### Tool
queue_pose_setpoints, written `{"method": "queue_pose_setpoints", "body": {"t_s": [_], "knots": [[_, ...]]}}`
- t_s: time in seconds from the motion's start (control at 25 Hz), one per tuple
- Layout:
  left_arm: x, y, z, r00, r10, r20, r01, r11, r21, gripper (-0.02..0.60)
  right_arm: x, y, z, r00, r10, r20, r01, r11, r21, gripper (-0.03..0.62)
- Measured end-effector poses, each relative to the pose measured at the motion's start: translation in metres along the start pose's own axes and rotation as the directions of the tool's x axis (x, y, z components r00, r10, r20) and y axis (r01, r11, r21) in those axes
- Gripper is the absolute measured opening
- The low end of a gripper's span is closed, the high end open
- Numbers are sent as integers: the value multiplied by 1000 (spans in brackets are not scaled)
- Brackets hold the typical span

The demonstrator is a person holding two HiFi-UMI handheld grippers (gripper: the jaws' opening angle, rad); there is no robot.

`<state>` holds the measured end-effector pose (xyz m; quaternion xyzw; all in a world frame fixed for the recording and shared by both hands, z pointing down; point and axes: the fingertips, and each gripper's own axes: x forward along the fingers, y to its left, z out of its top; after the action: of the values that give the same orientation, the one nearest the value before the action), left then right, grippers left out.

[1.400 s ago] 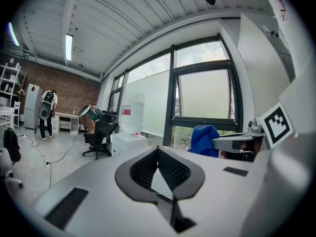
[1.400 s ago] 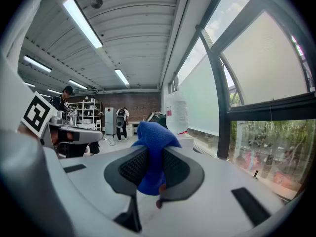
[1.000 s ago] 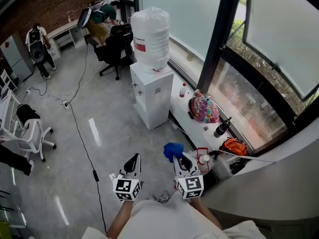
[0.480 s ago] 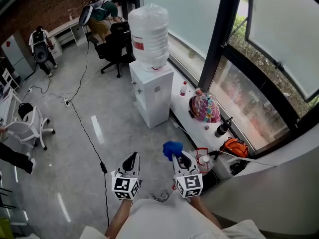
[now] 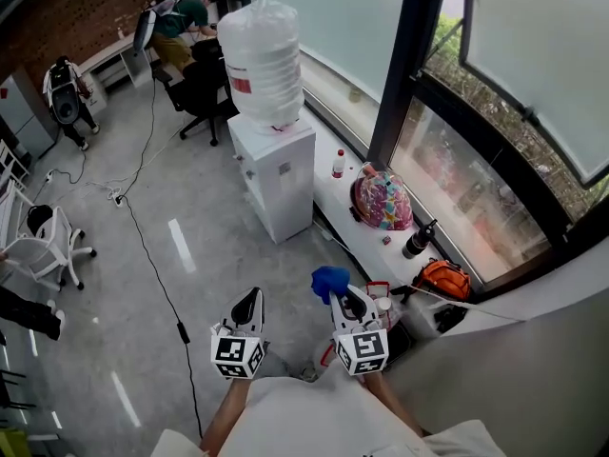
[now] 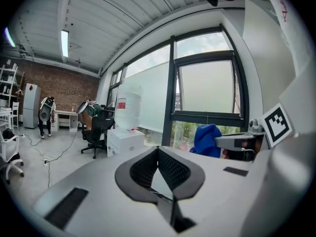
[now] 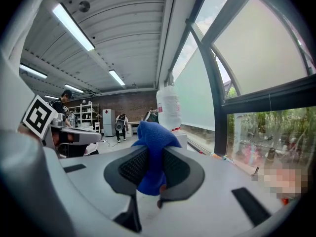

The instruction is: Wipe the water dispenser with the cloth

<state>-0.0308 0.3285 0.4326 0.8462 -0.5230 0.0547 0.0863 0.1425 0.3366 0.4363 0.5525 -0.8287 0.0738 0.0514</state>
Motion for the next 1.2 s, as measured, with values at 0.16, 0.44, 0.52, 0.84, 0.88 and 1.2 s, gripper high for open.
{"method": "queue_pose_setpoints", "body": {"t_s": [0.16,0.44,0.52,0.84,0.88,1.2], "knots": [[26,-2,0,999,-35,-3,35,999,3,11,4,-15,-8,999,-31,-16,31,999,12,80],[72,8,-2,996,-90,-12,90,996,-6,11,31,-34,-13,996,-78,-43,79,997,10,80],[87,17,-1,995,-103,-11,102,995,-6,11,46,-38,-12,995,-92,-46,93,996,10,80],[158,79,15,985,-172,-23,172,985,-4,11,128,-48,-1,984,-169,-61,171,985,24,80],[169,88,19,983,-183,-24,183,983,-1,11,139,-48,1,982,-179,-64,181,983,27,79],[234,166,51,978,-210,-12,210,978,-14,11,245,-44,30,977,-195,-81,198,980,19,80]]}}
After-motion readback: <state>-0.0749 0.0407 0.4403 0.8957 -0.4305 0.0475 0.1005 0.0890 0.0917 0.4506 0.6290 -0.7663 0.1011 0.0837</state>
